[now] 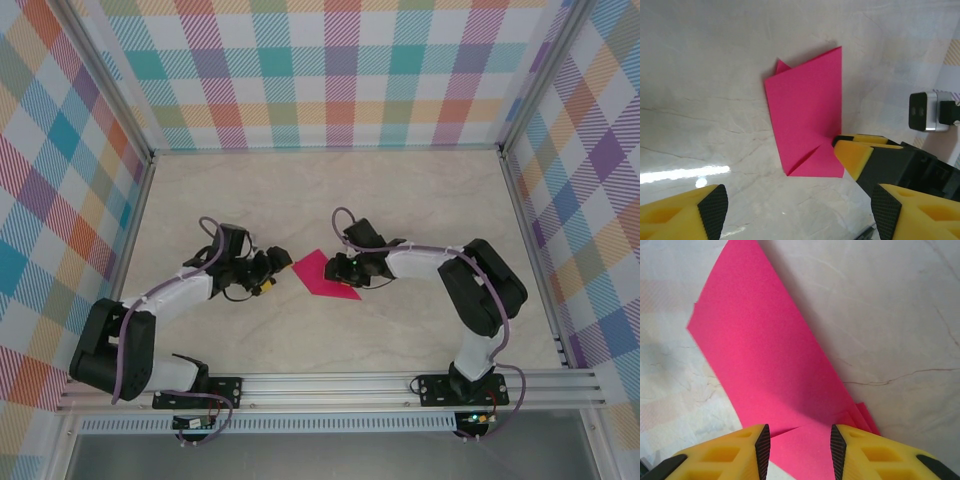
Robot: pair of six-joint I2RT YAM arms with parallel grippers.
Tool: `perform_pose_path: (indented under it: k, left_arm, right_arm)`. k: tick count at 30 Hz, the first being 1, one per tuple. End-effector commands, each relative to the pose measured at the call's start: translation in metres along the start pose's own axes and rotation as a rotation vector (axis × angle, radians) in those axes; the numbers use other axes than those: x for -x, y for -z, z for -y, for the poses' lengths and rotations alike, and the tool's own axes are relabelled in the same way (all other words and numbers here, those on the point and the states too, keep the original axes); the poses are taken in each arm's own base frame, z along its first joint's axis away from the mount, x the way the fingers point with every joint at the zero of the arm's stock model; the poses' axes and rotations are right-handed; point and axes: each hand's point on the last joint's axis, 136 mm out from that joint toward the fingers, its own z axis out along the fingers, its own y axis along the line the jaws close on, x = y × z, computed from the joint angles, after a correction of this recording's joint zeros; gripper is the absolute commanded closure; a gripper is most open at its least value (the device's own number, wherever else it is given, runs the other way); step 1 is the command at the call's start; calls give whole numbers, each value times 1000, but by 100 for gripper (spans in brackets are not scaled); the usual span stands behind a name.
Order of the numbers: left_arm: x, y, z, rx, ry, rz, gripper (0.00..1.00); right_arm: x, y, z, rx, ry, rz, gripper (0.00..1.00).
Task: Fold a paper plane with a square sheet of paper (pick it up from the middle)
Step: Fold the wing for the fifth time at the center of the table.
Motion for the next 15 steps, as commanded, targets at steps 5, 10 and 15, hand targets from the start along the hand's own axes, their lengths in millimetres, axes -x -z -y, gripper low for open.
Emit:
perform_pose_path:
  k: [5, 10, 15]
  left_arm:
    - [-26, -29, 11, -16, 58, -53, 26]
    - [-37, -44, 11, 17, 81, -42, 34]
    - [-37, -51, 10, 47, 91, -10, 43]
  right_arm:
    - [-12, -9, 15, 59, -134, -57, 62]
    - [-12, -8, 25, 86, -226, -83, 62]
    - [-14, -6, 30, 99, -278, -106, 62]
